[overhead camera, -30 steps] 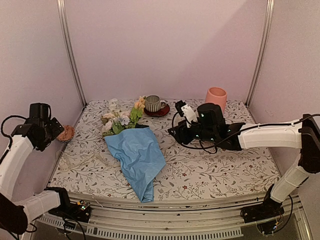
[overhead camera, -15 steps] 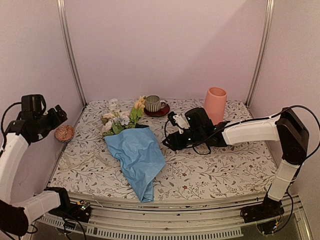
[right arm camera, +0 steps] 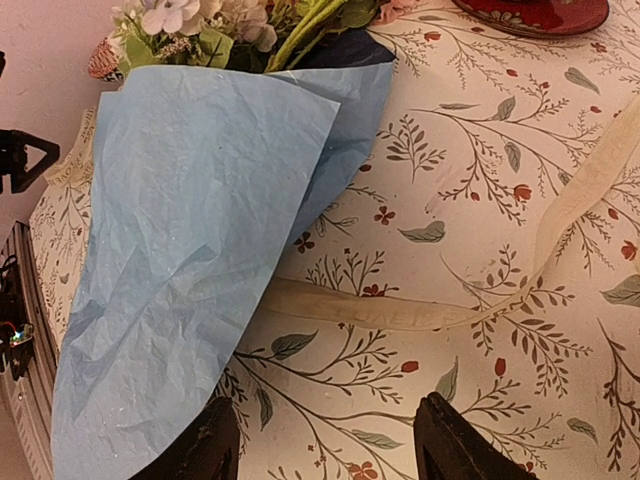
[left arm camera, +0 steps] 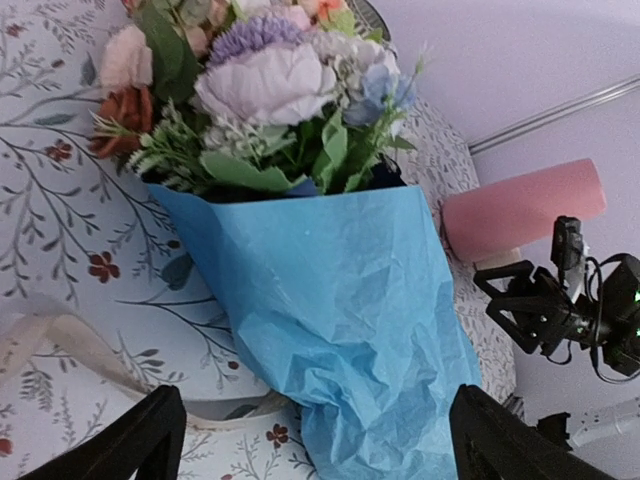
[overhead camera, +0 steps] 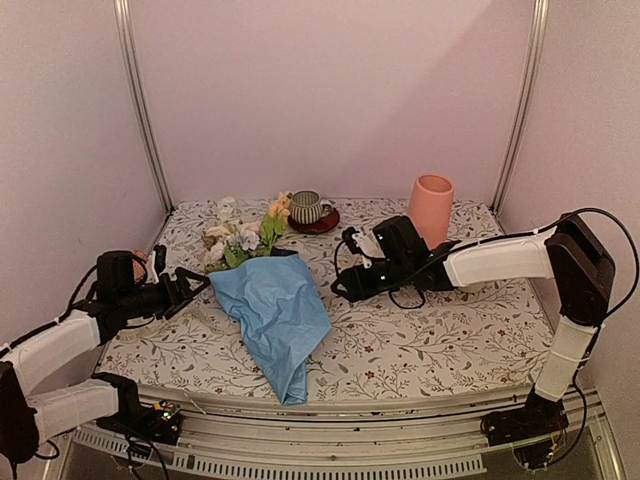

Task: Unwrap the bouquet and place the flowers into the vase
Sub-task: Move the folded bouquet to the center of the board.

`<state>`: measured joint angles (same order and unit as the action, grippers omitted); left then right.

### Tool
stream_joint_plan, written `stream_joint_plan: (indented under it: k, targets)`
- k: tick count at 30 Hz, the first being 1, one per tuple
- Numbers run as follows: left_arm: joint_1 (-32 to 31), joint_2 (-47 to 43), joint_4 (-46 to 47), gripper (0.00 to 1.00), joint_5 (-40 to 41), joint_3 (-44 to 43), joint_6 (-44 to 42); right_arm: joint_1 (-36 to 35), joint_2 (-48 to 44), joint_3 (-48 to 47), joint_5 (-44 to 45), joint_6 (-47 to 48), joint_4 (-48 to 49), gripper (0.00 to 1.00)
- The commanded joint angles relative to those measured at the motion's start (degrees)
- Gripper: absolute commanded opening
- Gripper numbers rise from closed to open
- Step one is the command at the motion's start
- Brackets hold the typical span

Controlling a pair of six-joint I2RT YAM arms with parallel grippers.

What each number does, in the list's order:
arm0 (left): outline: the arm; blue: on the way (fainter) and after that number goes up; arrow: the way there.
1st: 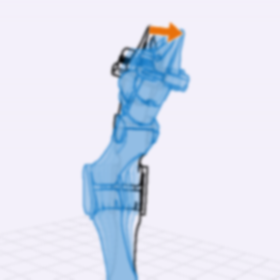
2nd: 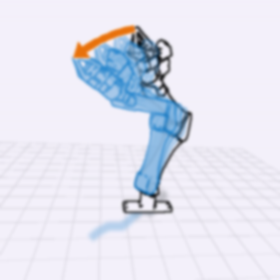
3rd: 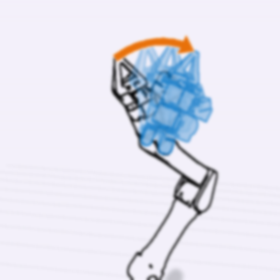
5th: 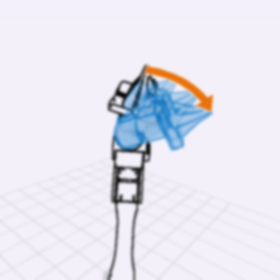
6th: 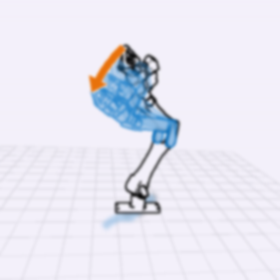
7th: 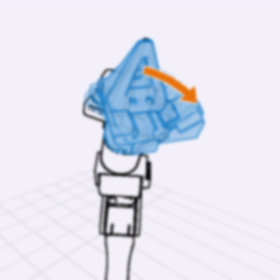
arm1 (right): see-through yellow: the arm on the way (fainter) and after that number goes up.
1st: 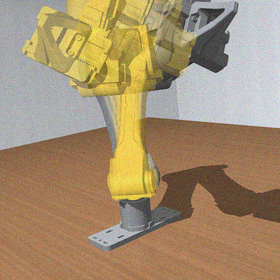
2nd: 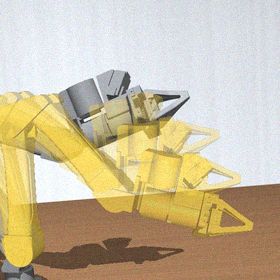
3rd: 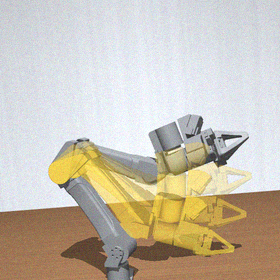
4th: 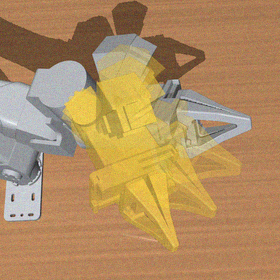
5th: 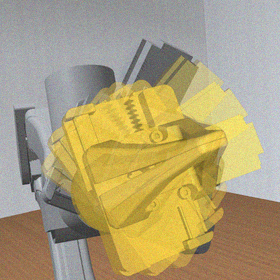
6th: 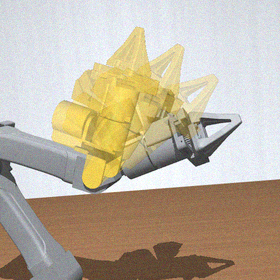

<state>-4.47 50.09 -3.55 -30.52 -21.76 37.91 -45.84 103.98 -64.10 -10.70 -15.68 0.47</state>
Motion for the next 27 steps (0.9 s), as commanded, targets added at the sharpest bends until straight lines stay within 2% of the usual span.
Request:
stream_joint_plan:
  k: [1, 7, 11, 16, 18, 22, 27]
  targets:
    - [-2.86, 2.66, 17.11, 0.93, -4.78, 3.89, 4.52, 0.12, -0.62, 0.95, -3.89, -1.44, 2.06, 0.61]
    - [-3.26, 7.58, 19.97, 0.93, -4.70, 3.85, 1.79, 0.22, -0.48, 0.22, -11.60, -4.60, 4.16, 0.64]
    - [-3.39, 11.04, 25.06, 0.91, -6.36, 5.62, 2.50, 0.19, 0.75, 0.62, -14.89, -8.23, 5.67, 0.78]
    - [-3.39, 12.84, 27.72, 0.90, -7.28, 6.91, 1.36, 0.22, 3.12, -0.41, -16.33, -10.78, 6.00, 0.83]
    - [-3.41, 12.91, 27.81, 0.90, -7.31, 7.04, 0.50, 0.29, 4.12, -1.22, -16.34, -11.39, 5.23, 1.00]
    - [-3.43, 14.16, 29.74, 0.89, -7.71, 7.80, 0.12, 0.85, 6.05, -2.86, -17.20, -12.22, 3.83, 1.00]
    - [-3.40, 18.86, 35.10, 0.82, -9.50, 8.57, 1.74, 1.82, 8.21, -3.99, -22.04, -13.61, 4.58, 0.87]
